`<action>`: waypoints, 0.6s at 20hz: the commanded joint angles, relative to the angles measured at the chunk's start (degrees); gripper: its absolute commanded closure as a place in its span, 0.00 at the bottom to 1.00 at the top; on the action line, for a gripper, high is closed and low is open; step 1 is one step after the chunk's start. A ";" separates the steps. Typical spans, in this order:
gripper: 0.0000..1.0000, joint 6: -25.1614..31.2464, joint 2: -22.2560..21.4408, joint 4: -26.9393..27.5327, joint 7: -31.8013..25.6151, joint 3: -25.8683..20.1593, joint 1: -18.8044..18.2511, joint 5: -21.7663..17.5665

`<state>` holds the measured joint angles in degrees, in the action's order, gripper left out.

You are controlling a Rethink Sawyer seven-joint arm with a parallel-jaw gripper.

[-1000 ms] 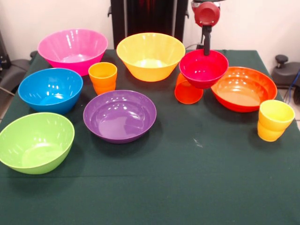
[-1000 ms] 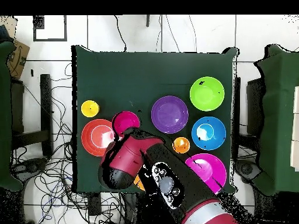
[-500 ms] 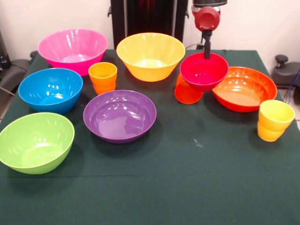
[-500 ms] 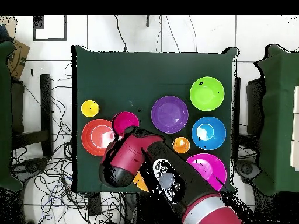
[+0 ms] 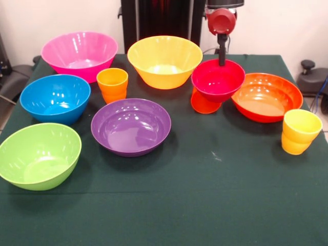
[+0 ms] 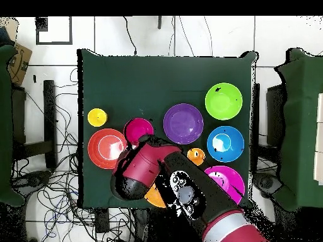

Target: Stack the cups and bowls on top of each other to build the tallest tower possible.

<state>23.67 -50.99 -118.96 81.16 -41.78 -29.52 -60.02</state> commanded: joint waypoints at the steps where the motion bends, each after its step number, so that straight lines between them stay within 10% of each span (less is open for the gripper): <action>1: 1.00 0.22 1.47 2.83 -5.20 1.45 -2.47 -5.66; 12: 1.00 -1.25 3.26 4.36 -3.65 0.89 -2.76 -7.62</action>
<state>23.67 -50.51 -117.81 81.16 -41.77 -33.04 -61.96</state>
